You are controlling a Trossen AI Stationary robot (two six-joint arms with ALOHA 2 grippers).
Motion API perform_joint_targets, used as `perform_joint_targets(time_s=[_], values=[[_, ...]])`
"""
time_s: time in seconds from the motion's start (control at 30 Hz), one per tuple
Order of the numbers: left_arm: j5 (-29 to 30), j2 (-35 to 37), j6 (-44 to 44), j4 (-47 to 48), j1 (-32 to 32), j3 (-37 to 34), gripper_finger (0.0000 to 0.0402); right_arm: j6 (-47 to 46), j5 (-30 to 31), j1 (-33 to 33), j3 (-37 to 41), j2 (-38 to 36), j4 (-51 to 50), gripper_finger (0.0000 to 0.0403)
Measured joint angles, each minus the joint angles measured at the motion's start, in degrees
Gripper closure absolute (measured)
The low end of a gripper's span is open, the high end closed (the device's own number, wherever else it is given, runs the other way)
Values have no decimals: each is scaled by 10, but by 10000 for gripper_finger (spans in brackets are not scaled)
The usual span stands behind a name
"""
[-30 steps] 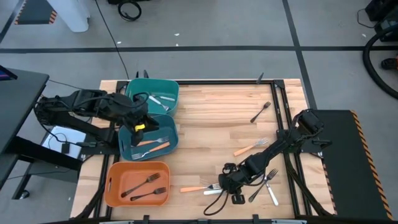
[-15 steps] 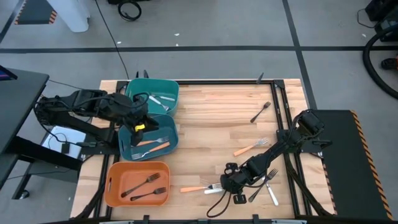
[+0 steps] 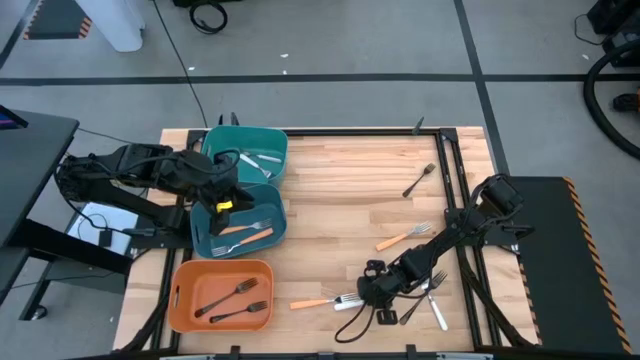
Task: Sort silverware by color (type)
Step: Put the white fork into the green bin
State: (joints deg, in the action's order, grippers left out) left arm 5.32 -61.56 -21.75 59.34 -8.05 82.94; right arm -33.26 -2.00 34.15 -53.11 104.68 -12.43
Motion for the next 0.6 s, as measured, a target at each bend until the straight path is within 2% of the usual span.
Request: perform_joint_targets(time_s=[0.13,0.3,0.47,0.6], values=[[7,0,-1,11,0,0,306,-1,-13,0,5,1,-2,324],[29,0,-1,11,0,0,306,-44,-23,-1,6,1,-6,385],[56,0,-1,12,0,0,306,-99,-92,2,8,2,-6,392],[63,0,-1,13,0,0,306,-107,-147,15,-3,-2,-16,397]])
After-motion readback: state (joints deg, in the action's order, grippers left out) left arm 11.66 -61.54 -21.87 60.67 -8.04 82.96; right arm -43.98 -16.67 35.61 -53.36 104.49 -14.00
